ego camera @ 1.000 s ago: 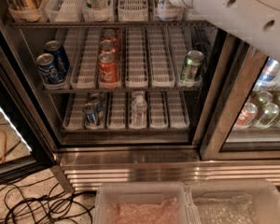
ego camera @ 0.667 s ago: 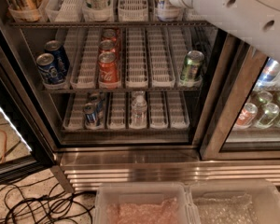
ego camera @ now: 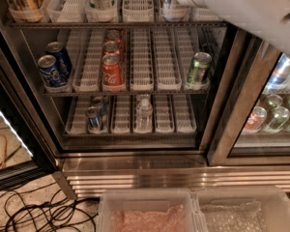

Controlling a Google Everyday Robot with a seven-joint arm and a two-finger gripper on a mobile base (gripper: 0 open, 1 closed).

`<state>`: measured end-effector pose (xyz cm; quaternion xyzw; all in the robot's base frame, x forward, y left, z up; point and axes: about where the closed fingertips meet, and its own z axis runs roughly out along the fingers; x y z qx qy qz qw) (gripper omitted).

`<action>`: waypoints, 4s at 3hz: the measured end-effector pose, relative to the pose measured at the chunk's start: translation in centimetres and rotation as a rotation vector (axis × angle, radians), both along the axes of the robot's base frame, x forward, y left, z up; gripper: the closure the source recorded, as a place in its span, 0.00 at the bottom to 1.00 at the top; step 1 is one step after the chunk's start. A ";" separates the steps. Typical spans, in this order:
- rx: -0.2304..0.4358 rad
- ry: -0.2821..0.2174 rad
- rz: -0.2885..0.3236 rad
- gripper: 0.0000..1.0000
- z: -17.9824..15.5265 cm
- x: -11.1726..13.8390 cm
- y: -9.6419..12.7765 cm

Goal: Pick blue plastic bottle from top shelf of fridge

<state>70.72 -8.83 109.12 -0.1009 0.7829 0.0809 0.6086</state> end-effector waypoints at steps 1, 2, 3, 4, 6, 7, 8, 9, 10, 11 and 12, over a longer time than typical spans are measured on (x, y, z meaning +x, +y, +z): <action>0.001 0.001 0.001 1.00 0.0 0.2 0.0; 0.003 0.006 0.005 1.00 0.1 0.1 0.0; 0.005 0.008 0.003 1.00 0.3 0.1 -0.2; 0.006 0.013 0.009 1.00 0.5 0.0 -0.2; 0.011 0.037 0.012 1.00 1.0 0.1 -0.8; 0.010 0.038 0.015 1.00 1.2 0.1 -0.9; 0.011 0.042 0.018 1.00 1.4 0.0 -1.0; 0.011 0.045 0.019 1.00 1.5 0.0 -1.0; 0.012 0.055 0.021 1.00 1.6 -0.1 -1.2; 0.013 0.056 0.017 1.00 1.9 -0.2 -1.6; 0.014 0.070 0.019 1.00 1.9 -0.3 -1.7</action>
Offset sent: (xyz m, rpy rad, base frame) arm -0.0382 -0.0180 0.0582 0.0391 0.1226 0.1006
